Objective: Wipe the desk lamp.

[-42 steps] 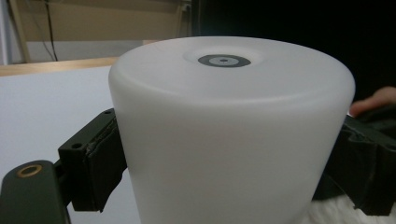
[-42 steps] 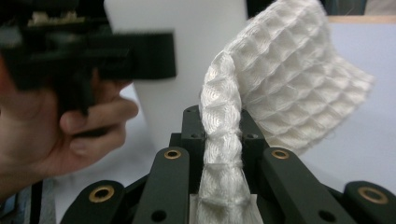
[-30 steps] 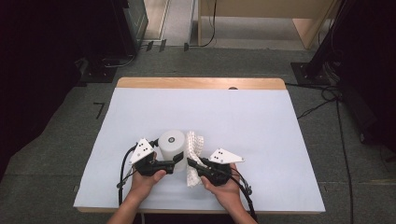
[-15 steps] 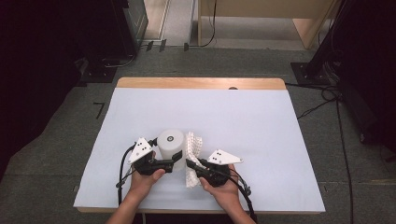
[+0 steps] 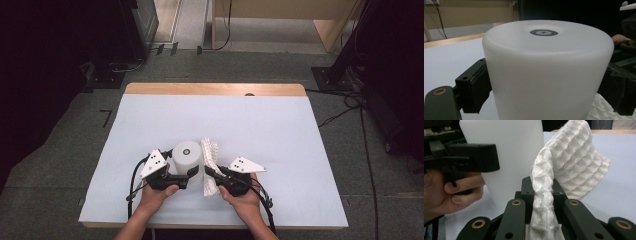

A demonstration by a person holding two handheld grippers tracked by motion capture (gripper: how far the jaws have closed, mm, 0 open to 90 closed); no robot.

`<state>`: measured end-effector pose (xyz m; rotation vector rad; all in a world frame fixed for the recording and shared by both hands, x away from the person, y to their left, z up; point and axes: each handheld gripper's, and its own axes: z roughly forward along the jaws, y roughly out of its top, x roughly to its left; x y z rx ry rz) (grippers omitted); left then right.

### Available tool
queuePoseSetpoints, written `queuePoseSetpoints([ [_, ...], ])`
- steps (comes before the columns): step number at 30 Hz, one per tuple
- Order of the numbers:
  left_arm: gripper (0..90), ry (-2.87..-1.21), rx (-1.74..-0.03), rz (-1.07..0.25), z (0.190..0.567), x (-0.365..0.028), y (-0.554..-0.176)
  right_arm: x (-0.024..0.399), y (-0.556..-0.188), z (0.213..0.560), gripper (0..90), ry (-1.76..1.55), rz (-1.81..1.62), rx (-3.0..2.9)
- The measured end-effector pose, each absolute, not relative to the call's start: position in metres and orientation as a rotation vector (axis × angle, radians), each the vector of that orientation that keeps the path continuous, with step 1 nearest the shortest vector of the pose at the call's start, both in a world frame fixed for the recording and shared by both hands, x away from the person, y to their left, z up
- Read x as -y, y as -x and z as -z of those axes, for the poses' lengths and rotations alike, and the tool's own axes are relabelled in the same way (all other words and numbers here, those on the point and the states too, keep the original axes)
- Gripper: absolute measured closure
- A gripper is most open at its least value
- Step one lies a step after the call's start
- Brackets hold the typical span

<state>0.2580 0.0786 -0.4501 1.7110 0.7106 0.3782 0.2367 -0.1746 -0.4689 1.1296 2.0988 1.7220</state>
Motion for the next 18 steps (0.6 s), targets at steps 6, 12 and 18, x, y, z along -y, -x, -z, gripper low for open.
queuePoseSetpoints([
  [6,9.0,-1.729,-0.774,-0.503,0.453,-0.08,-0.261,0.181,-0.239,0.468,78.4,-1.147,-1.717,-2.072],
  [12,8.8,-1.797,-0.799,-0.619,0.463,-0.076,-0.264,0.184,-0.241,0.47,78.4,-1.179,-1.703,-2.059],
  [18,8.8,-1.801,-0.801,-0.629,0.468,-0.077,-0.265,0.186,-0.241,0.47,78.4,-1.179,-1.699,-2.058],
])
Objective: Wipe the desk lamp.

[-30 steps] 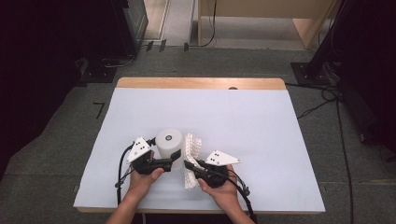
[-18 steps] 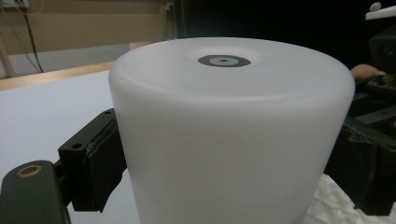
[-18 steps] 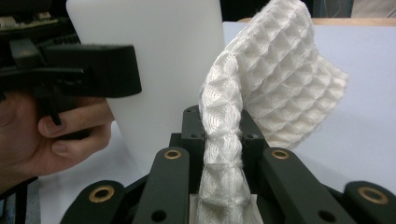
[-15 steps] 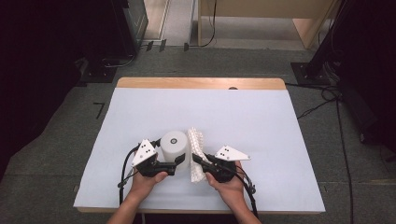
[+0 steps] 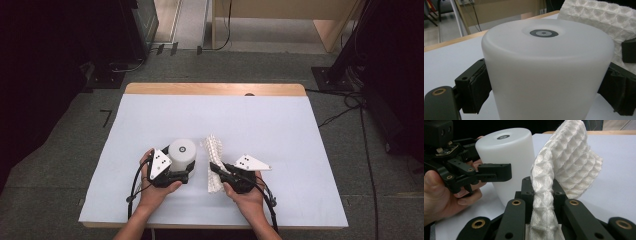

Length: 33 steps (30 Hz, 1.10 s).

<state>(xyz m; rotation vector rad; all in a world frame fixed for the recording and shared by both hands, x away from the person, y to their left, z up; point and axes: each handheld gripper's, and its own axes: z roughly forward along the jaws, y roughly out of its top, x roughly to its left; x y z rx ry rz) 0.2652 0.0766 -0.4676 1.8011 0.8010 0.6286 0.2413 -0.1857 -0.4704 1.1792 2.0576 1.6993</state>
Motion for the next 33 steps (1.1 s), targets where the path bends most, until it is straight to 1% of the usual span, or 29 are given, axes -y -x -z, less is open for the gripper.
queuePoseSetpoints([
  [4,8.0,-1.789,-0.825,-0.646,0.467,-0.077,-0.263,0.187,-0.242,0.471,78.4,-1.178,-1.695,-2.058],
  [8,3.2,-1.735,-0.866,-0.632,0.466,-0.079,-0.256,0.187,-0.242,0.471,78.4,-1.18,-1.694,-2.054],
  [13,3.2,-1.761,-0.921,-0.717,0.468,-0.069,-0.251,0.187,-0.243,0.473,78.4,-1.193,-1.688,-2.06],
  [15,6.8,-1.765,-0.94,-0.739,0.469,-0.067,-0.251,0.186,-0.243,0.475,78.4,-1.191,-1.685,-2.066],
  [20,8.8,-1.746,-0.93,-0.674,0.468,-0.073,-0.253,0.18,-0.242,0.477,78.4,-1.179,-1.689,-2.091],
  [24,8.9,-1.741,-0.892,-0.604,0.466,-0.075,-0.255,0.175,-0.24,0.479,78.4,-1.167,-1.688,-2.117],
  [28,9.0,-1.72,-0.868,-0.566,0.461,-0.074,-0.254,0.167,-0.237,0.48,78.4,-1.146,-1.694,-2.147],
  [33,9.0,-1.674,-0.895,-0.491,0.456,-0.081,-0.258,0.157,-0.232,0.481,78.4,-1.115,-1.697,-2.188],
])
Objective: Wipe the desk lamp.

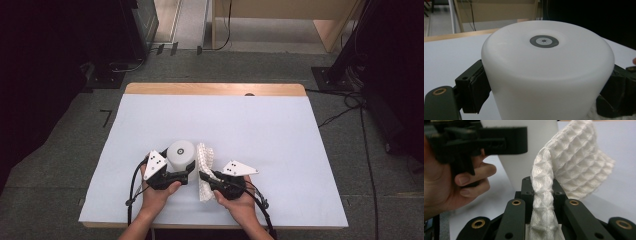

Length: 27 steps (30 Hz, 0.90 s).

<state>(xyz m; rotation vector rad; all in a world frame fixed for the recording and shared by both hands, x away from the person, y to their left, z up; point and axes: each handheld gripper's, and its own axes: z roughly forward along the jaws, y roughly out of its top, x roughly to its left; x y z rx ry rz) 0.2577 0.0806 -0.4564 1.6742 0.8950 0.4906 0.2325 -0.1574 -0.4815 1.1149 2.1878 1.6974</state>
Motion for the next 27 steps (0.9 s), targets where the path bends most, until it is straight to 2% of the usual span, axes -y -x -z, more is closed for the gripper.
queuePoseSetpoints([
  [5,9.0,-1.653,-0.898,-0.457,0.455,-0.084,-0.26,0.154,-0.231,0.481,78.4,-1.099,-1.701,-2.201],
  [14,9.0,-1.673,-0.808,-0.428,0.452,-0.077,-0.254,0.167,-0.237,0.478,78.3,-1.14,-1.702,-2.151],
  [27,9.1,-1.625,-0.872,-0.375,0.444,-0.093,-0.262,0.148,-0.224,0.474,78.3,-1.05,-1.72,-2.197],
])
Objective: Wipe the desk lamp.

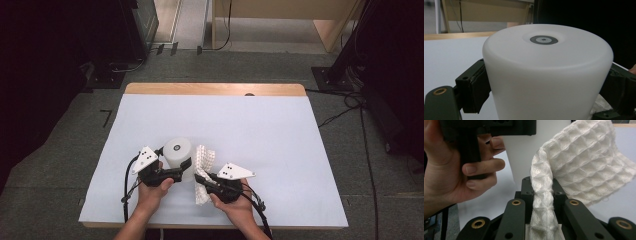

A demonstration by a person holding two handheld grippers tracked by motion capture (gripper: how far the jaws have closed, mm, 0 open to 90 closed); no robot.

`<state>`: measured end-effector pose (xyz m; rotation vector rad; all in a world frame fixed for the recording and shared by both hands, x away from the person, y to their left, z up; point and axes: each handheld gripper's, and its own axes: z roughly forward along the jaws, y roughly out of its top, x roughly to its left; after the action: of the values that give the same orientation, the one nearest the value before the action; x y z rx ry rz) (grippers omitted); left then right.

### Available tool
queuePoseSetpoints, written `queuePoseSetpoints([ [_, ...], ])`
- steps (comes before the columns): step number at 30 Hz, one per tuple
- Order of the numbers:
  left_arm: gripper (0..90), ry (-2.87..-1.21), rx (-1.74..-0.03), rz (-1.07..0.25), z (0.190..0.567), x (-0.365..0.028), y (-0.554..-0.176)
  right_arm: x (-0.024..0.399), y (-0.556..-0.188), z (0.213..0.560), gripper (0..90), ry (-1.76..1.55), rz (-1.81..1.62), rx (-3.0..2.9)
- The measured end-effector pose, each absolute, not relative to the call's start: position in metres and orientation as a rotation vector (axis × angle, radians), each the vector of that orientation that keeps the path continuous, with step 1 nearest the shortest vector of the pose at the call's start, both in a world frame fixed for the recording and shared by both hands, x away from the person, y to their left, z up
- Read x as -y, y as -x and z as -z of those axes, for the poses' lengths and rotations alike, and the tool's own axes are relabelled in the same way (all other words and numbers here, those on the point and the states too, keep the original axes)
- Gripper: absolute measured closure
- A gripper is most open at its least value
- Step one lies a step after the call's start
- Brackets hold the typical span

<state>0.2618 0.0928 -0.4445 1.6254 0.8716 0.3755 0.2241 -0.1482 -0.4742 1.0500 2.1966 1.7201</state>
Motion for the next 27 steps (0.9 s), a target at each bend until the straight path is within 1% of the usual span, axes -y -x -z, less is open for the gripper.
queuePoseSetpoints([
  [4,9.2,-1.627,-0.868,-0.356,0.445,-0.09,-0.261,0.15,-0.225,0.473,78.3,-1.048,-1.715,-2.186],
  [9,9.1,-1.634,-0.83,-0.327,0.445,-0.085,-0.259,0.164,-0.23,0.468,78.4,-1.112,-1.749,-2.119],
  [14,9.1,-1.643,-0.843,-0.415,0.442,-0.082,-0.256,0.158,-0.225,0.471,78.2,-1.077,-1.733,-2.143],
  [19,9.2,-1.634,-0.85,-0.387,0.443,-0.084,-0.259,0.155,-0.225,0.473,78.2,-1.061,-1.735,-2.165],
  [23,9.1,-1.63,-0.834,-0.415,0.442,-0.08,-0.255,0.163,-0.23,0.473,78.3,-1.11,-1.747,-2.139],
  [27,9.1,-1.627,-0.842,-0.447,0.441,-0.08,-0.256,0.162,-0.23,0.474,78.3,-1.105,-1.738,-2.148],
])
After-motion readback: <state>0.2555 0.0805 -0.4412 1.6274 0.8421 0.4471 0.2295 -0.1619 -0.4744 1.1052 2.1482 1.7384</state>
